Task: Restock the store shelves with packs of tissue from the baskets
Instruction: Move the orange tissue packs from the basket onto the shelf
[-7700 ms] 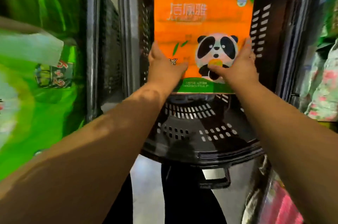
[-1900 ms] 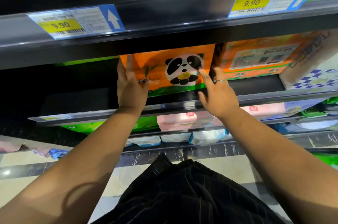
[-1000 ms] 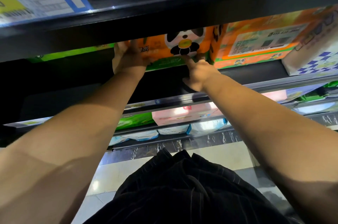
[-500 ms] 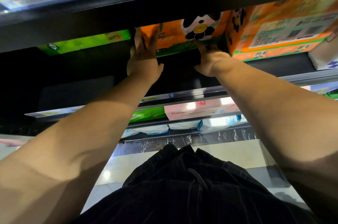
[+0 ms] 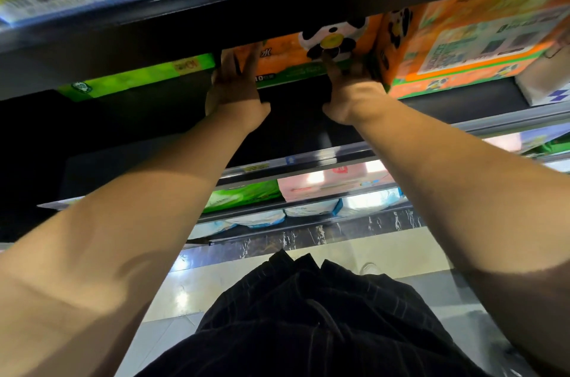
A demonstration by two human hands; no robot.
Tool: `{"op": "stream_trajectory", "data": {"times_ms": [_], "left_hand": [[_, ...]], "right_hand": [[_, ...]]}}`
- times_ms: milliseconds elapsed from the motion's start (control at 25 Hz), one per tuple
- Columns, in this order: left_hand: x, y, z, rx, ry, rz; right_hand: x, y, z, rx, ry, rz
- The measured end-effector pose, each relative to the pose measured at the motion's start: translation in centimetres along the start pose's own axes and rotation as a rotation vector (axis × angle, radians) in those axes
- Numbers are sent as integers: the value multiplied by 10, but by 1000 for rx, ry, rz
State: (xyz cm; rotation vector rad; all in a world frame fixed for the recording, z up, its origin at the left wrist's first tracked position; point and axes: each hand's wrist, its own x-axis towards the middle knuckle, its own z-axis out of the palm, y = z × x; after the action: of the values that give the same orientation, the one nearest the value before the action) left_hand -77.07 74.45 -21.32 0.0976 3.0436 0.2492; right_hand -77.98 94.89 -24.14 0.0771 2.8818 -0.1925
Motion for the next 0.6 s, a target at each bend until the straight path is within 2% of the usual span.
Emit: {"op": "stream_trajectory", "data": {"times_ms": [120,200,360,600], "left_hand": [[-17,4,-2,64,74,47],[-36,7,-5,82,121,178],[-71,35,-12,-2,83,382],[-119,115,5,-103,82,699]], "right_hand": [[-39,-1,-2,119,52,-10],[-68,2,-7,137,133,-35],[-127,23,-12,137,241,-14],[-227,113,12,244,323,175]]}}
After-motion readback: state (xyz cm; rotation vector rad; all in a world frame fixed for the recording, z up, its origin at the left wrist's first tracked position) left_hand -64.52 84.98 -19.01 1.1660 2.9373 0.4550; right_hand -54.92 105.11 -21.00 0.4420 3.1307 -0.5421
